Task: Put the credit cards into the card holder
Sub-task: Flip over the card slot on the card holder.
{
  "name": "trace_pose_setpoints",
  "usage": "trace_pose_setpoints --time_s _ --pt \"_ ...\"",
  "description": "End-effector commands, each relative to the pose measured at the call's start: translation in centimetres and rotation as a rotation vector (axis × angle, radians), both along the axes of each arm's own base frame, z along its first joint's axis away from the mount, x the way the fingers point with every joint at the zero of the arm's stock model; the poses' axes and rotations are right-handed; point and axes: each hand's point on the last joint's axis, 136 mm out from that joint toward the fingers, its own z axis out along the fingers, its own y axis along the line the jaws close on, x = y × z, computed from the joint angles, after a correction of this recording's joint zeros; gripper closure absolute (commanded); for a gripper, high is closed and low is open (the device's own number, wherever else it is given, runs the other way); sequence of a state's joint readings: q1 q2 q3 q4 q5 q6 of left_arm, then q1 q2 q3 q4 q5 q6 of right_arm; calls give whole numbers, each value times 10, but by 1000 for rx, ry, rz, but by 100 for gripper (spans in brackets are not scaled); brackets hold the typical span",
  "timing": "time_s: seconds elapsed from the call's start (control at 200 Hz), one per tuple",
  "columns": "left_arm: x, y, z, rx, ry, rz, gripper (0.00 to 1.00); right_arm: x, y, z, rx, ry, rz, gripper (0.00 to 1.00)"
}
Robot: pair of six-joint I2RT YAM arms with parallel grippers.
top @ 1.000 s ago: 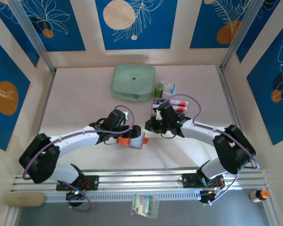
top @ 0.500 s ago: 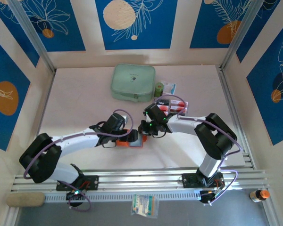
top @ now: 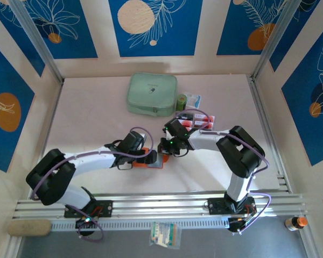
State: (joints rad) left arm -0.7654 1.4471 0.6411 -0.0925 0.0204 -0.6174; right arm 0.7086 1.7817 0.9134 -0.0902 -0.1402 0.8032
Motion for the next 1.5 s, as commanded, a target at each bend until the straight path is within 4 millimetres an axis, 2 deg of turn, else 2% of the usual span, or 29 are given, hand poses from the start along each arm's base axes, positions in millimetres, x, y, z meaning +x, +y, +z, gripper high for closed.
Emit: trace_pose_setpoints --time_s 0.0,0.23,0.305,0.515,0.6,0.69,0.8,0.915,1.285,1.49 --pt "-11 7 -20 64 28 -30 0 -8 8 -4 18 32 45 96" --pt "-12 14 -27 106 34 -12 0 -8 16 -1 45 42 47 98" --pt "-12 17 -29 120 36 -3 3 -7 16 0 48 42 43 98" --pt "-15 19 -32 120 41 -5 29 -4 18 8 72 37 38 97" --pt "-16 19 -33 115 45 -6 35 -2 19 14 83 30 41 96" --pt "-16 17 -32 106 41 -3 36 1 17 23 90 9 29 91" --pt "-16 17 -32 103 38 -4 36 4 11 32 94 -14 2 76" --pt "-16 17 -31 97 35 -3 36 4 9 31 90 -13 -13 63" --pt "-15 16 -30 89 26 -4 44 3 10 10 69 31 -27 58" --pt "-16 15 -29 86 25 -5 44 1 14 7 87 49 -17 57"
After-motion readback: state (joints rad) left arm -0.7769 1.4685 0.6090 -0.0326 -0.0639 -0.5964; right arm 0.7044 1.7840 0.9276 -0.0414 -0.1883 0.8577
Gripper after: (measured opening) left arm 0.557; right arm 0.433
